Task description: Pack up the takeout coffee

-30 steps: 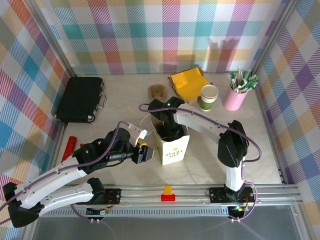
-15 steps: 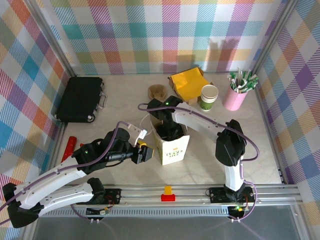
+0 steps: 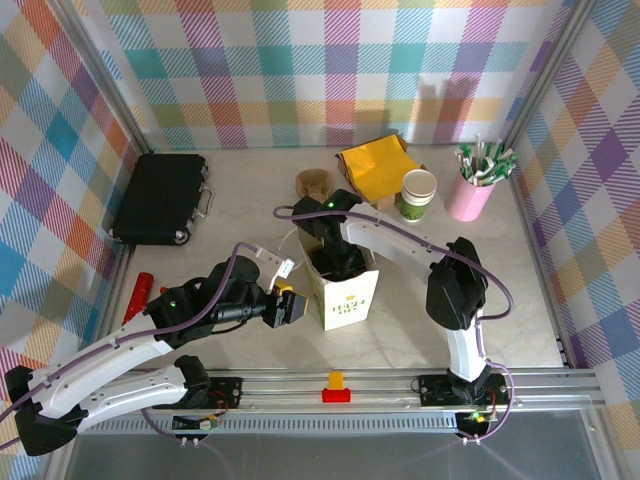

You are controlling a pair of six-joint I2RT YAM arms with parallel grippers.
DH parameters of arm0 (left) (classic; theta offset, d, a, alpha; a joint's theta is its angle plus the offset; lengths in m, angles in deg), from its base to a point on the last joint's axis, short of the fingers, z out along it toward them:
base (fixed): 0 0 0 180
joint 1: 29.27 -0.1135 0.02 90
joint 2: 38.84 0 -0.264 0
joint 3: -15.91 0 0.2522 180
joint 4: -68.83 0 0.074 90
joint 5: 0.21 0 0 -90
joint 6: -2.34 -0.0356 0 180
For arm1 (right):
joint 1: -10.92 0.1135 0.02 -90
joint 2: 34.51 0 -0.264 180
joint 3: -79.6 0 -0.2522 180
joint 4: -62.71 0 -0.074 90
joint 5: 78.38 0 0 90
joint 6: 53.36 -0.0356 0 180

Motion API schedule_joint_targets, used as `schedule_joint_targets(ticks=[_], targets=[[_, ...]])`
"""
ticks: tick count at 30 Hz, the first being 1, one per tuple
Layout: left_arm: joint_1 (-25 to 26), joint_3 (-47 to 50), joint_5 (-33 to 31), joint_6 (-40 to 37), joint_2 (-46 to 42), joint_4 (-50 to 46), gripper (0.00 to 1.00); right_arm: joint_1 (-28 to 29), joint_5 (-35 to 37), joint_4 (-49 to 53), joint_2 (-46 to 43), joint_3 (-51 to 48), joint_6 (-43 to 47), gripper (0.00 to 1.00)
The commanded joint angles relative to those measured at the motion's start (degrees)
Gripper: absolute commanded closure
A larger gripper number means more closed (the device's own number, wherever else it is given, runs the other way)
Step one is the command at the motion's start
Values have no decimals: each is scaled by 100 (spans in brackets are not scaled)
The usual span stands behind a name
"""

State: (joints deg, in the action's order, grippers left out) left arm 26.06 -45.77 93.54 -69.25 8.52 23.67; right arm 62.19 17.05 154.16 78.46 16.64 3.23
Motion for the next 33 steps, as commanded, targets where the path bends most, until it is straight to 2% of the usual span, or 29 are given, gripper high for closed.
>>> schedule_joint_targets(ticks=[1, 15, 33], targets=[[38, 37, -67, 30, -86, 29, 47, -38, -173, 0, 388, -37, 83, 42], [39, 20, -119, 4, -130, -29, 47, -38, -249, -140, 446, -239, 62, 42], [39, 39, -120, 15, -121, -16, 47, -38, -24, -87, 243, -5, 49, 38]])
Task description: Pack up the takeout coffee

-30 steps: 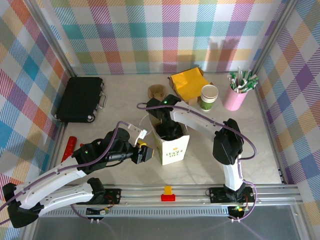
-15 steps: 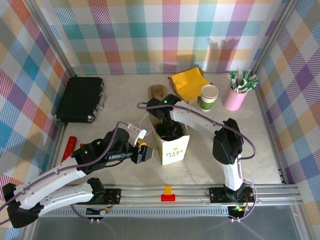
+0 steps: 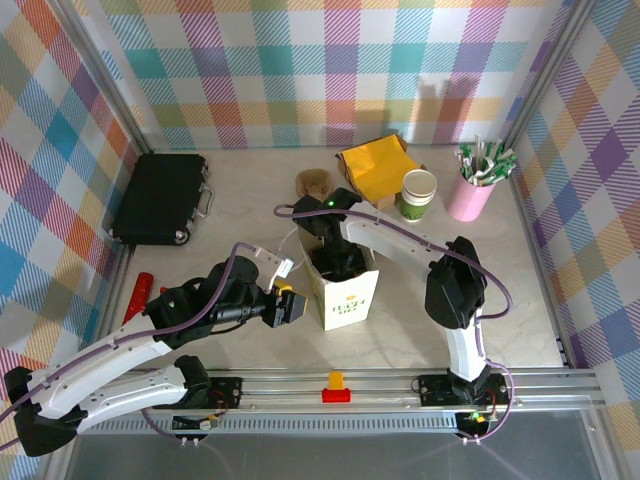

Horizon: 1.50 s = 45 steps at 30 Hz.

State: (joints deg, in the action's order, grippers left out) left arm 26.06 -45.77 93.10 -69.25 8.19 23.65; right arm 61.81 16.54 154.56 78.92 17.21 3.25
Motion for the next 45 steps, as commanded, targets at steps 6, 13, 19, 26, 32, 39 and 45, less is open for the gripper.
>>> schedule_joint_targets(ticks=[6, 13, 19, 26, 32, 39, 45], targets=[[39, 55, -69, 22, -88, 4, 47, -1, 61, -120, 137, -42, 35, 33], [39, 53, -68, 22, -76, 13, 47, 1, 122, -64, 74, -23, 31, 30], [41, 47, -69, 29, -88, 4, 47, 0, 149, 9, 43, 73, 3, 27], [46, 60, -85, 27, -97, -22, 47, 1, 232, 49, -99, 168, -21, 23], [39, 59, -90, 26, -105, -26, 47, 0, 282, 92, -265, 273, -21, 11], [39, 61, -94, 19, -106, -31, 47, -1, 370, 295, -356, 475, -41, 9], [39, 46, -94, 11, -115, -35, 47, 3, 396, 451, -399, 615, -67, 7]])
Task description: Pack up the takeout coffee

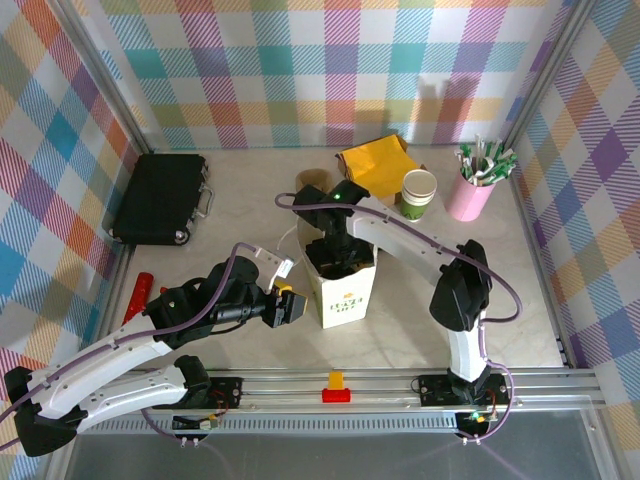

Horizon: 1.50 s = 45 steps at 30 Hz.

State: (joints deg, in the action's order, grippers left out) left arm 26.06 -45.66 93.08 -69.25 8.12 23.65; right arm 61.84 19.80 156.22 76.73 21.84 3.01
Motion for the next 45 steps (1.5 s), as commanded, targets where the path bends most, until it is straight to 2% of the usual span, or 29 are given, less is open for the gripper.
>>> schedule_joint_targets(ticks=[1, 17, 23, 28, 34, 38, 45], targets=[[39, 36, -92, 6, -109, -42, 47, 2, 78, 299, -190, 170, -41, 7], [39, 66, -101, 19, -108, -44, 47, -3, 69, 433, -383, 409, -147, 7], [39, -233, -28, 64, -82, -62, 46, 6, 54, 430, -349, 292, -182, 7], [39, -794, -292, 268, -73, -229, 38, 6, 43, 353, -381, 162, -214, 7], [22, -1332, -649, 927, 251, -164, 29, 16, 36, 298, -384, 86, -235, 7], [-4, -1534, -797, 1343, 555, 45, 27, 24, 36, 292, -383, 75, -248, 7], [-91, -1592, -1434, 1653, 953, -76, 28, 24, 21, 287, -386, 79, -248, 7]])
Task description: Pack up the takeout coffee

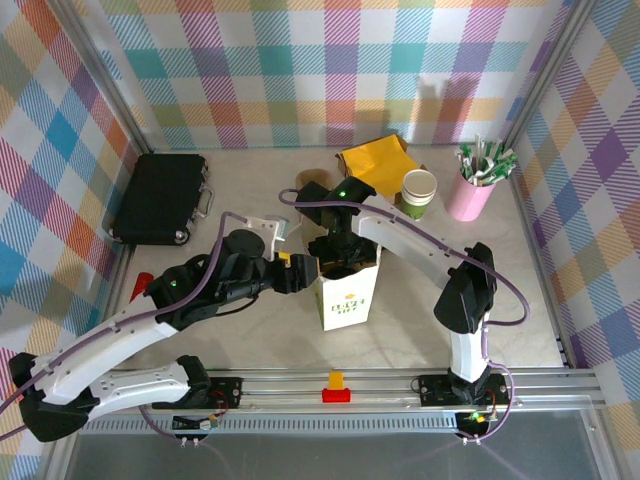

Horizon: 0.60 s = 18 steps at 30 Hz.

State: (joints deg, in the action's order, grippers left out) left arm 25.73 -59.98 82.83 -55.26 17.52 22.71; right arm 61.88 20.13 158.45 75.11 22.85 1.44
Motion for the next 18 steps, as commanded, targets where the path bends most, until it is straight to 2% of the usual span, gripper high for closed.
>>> schedule_joint_targets(ticks=[1, 7, 18], targets=[[-68, -144, -476, 273, 24, -10, 28, 19, -6, 72, -231, -16, -84, 7], [-77, -90, -636, 315, 105, -288, 32, 19, 11, 66, -279, -11, -52, 7], [-77, -38, -874, 337, -28, -781, 33, 11, 1, 151, -233, 290, 1, 7]])
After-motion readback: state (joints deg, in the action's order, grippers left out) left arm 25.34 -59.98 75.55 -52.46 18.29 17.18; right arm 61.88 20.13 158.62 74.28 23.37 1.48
